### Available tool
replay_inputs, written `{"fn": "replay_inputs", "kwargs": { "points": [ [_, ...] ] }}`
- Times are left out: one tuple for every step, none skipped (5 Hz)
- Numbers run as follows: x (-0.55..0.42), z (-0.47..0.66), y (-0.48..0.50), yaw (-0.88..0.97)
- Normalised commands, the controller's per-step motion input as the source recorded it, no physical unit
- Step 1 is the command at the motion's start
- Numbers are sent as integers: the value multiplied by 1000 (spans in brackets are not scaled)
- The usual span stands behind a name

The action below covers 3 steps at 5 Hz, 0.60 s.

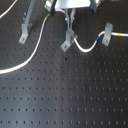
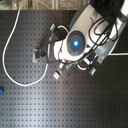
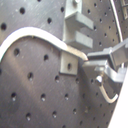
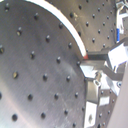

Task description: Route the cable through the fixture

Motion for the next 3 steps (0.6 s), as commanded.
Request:
{"fn": "replay_inputs", "kwargs": {
  "points": [
    [-11,0,-1,0],
    [-43,-250,33,0],
    [-3,-420,-3,-51]
  ]
}}
